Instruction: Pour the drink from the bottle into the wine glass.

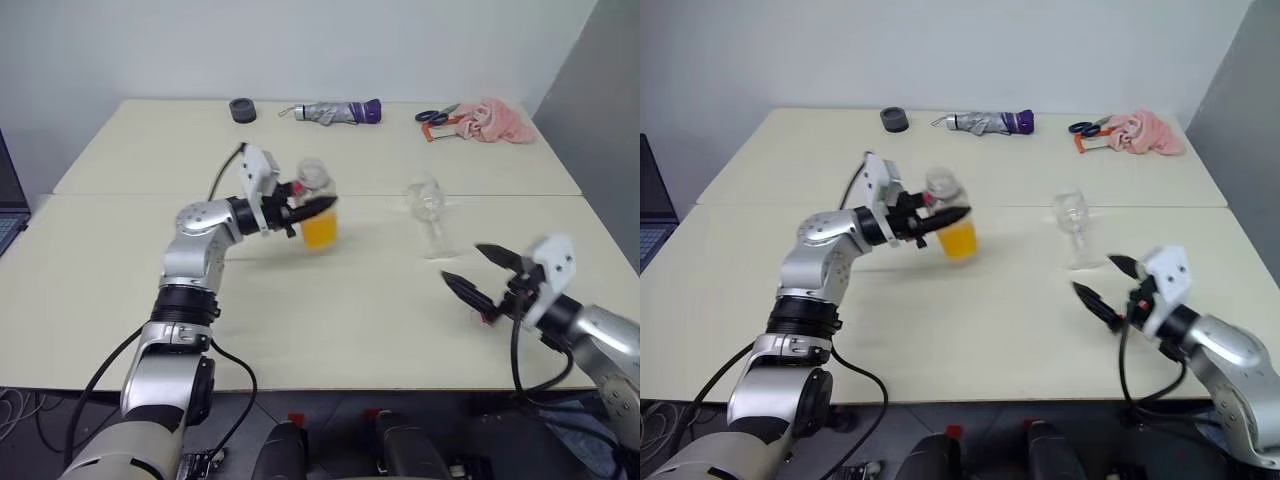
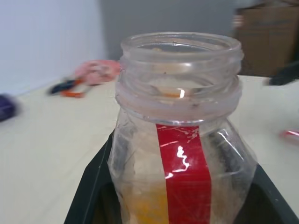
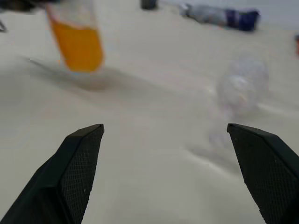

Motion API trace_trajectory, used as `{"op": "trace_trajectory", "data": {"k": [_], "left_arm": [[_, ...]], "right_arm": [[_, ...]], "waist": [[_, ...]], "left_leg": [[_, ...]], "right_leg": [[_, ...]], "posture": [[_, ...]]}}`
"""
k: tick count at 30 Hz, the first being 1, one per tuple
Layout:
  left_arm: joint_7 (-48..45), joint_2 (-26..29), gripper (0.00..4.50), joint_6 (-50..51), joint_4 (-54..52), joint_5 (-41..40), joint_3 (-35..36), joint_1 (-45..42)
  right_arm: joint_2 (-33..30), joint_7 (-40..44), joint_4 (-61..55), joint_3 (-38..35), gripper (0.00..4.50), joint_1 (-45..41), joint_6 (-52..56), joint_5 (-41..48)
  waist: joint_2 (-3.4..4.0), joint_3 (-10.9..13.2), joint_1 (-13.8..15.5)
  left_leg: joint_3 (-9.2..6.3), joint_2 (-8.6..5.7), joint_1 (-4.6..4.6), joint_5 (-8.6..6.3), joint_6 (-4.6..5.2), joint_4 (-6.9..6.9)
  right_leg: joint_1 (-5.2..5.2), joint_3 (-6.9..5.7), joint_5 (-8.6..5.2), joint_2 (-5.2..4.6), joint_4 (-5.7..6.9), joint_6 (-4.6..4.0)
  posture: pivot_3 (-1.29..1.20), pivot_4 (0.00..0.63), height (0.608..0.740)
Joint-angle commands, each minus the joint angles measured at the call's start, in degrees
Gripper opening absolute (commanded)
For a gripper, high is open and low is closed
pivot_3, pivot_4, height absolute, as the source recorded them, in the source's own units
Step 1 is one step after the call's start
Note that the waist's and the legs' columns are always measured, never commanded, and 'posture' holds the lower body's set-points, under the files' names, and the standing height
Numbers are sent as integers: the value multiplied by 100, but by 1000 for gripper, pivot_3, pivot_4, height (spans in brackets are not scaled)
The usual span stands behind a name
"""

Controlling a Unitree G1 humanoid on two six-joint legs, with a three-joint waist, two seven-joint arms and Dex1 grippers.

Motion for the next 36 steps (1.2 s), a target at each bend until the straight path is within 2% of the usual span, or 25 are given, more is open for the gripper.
{"op": "trace_trajectory", "data": {"k": [1, 5, 9, 12, 21, 23, 29, 30, 36], "left_arm": [[1264, 245, 1779, -239, 299, 236, 520, -149], [1944, 426, 1779, -251, 473, 374, 680, -99], [2156, 496, 1779, -277, 444, 287, 825, 42], [2246, 457, 1779, -226, 482, 143, 959, 80], [2747, 379, 1779, -505, 1005, 310, 961, 171], [2813, 337, 2510, -576, 1096, 322, 930, 190], [2821, 223, 4312, -671, 1060, 312, 866, 300], [2836, 211, 4457, -690, 1027, 328, 859, 340], [3068, 205, 4457, -967, 711, 610, 707, 715]], "right_arm": [[280, 135, 32, 1128, 4500, -1096, 211, -146], [833, 94, 884, 1878, 4500, -2022, -40, -655], [1426, 97, 1671, 2495, 4500, -2632, -357, -1221], [1661, 124, 1936, 2685, 4500, -2805, -427, -1463], [1852, 280, 2097, 2888, 4500, -2945, -330, -1784], [1886, 295, 2082, 2868, 4500, -2943, -298, -1812], [1893, 252, 1910, 2801, 4500, -2834, -140, -1801], [1878, 259, 1874, 2791, 4500, -2805, -107, -1786], [1768, 339, 1645, 2789, 4500, -2628, 52, -1713]], "waist": [[0, 0, 1], [-3, 0, 74], [-3, 0, 169], [-5, -1, 207], [-7, -2, 161], [-7, -3, 161], [-7, -3, 159], [-7, -3, 160], [-7, -3, 161]], "left_leg": [[-5, 1, 1, 0, 0, -1], [-26, -5, -26, 0, -1, 1], [-20, -12, -39, 1, -3, -1], [-21, -23, -47, 4, -8, 2], [-32, -21, -41, 1, -2, 4], [-32, -20, -37, 1, -3, 3], [-31, -20, -35, 2, -4, 4], [-31, -19, -35, 2, -3, 4], [-32, -16, -35, 2, -3, 2]], "right_leg": [[-1, -2, 0, 3, 1, 0], [-9, -26, 12, -7, -4, -22], [-21, -30, 12, -61, -7, -22], [-22, -36, 11, -79, -13, -20], [-21, -47, 12, -71, -1, -20], [-20, -48, 12, -69, 0, -20], [-19, -48, 12, -67, 3, -21], [-19, -48, 12, -68, 3, -21], [-19, -47, 12, -70, 2, -21]], "posture": [[0, 150, 740], [0, 150, 740], [0, 150, 740], [0, 150, 740], [0, 150, 740], [0, 150, 740], [0, 150, 740], [0, 150, 740], [0, 150, 740]]}}
